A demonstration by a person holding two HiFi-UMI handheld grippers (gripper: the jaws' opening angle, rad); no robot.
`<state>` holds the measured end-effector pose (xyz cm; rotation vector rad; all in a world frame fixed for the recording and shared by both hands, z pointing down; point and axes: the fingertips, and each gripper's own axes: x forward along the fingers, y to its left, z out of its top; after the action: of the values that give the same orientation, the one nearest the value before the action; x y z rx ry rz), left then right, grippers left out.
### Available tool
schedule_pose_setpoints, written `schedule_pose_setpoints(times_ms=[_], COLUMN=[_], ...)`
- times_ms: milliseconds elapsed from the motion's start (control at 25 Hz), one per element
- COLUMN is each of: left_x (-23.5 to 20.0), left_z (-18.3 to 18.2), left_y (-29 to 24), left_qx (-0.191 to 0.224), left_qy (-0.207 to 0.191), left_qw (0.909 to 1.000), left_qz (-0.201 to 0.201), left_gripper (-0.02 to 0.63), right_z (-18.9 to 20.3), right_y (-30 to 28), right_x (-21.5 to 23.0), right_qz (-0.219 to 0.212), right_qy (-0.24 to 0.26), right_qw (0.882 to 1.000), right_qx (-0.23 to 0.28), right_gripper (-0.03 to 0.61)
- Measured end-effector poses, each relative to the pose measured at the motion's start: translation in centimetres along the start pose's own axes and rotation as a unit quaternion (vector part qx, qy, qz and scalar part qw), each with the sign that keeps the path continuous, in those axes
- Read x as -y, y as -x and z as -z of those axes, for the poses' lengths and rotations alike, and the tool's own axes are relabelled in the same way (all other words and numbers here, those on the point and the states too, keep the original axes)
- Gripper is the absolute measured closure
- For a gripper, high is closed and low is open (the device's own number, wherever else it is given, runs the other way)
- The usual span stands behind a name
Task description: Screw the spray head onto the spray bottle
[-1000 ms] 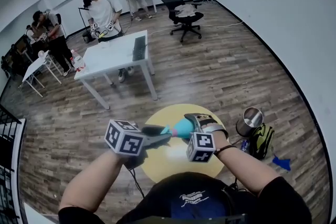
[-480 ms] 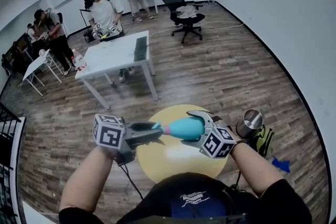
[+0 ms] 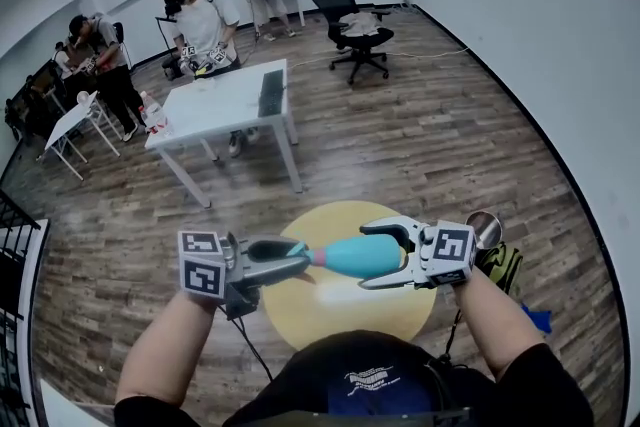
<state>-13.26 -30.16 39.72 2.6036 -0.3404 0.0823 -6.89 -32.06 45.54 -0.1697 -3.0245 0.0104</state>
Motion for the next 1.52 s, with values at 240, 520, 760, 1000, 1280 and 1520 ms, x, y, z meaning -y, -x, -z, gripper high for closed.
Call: schedule_pose_setpoints(times_ms=[240,520,760,1000,1280,1520], left_x=[2.7,0.4,-3.4,-6.5,-7.4,-6.9], left_z=[3.2,-1.0,-6.0,-2.4,-1.3,-1.1], left_y=[-1.3,-1.5,3.0,2.5,1.8,1.0], left_qx=[-0.198,-0.141,0.079,0.150,0.126,0.119], left_qy=[-0.416,-0.494,-0.187,0.172,0.249,0.266], left_qw=[0.8876,0.8476,0.9550,0.9606,0.9466,0.9497], left_qz=[-0.015,-0.132,-0.216,-0.158,-0.162,-0.115], left_gripper=[0.486,0.378,0.296,0.296,0.302,0.353], right_z=[1.5,0.6,-0.2,0.8,0.9,0.7], right_y=[-0.2,0.7,1.3,1.3,1.0,0.3], right_x=[-2.3,0.0,3.2,3.8,3.8,3.1], right_qz=[-0.127,-0.067,0.048,0.127,0.138,0.143], right_qy=[-0.138,-0.139,-0.103,0.041,0.096,0.147], right_qw=[0.982,0.986,0.989,0.991,0.985,0.977], right_qx=[0.004,0.061,0.092,0.008,-0.031,-0.051], right_gripper=[0.130,0.130,0.130,0.130,0.130,0.130])
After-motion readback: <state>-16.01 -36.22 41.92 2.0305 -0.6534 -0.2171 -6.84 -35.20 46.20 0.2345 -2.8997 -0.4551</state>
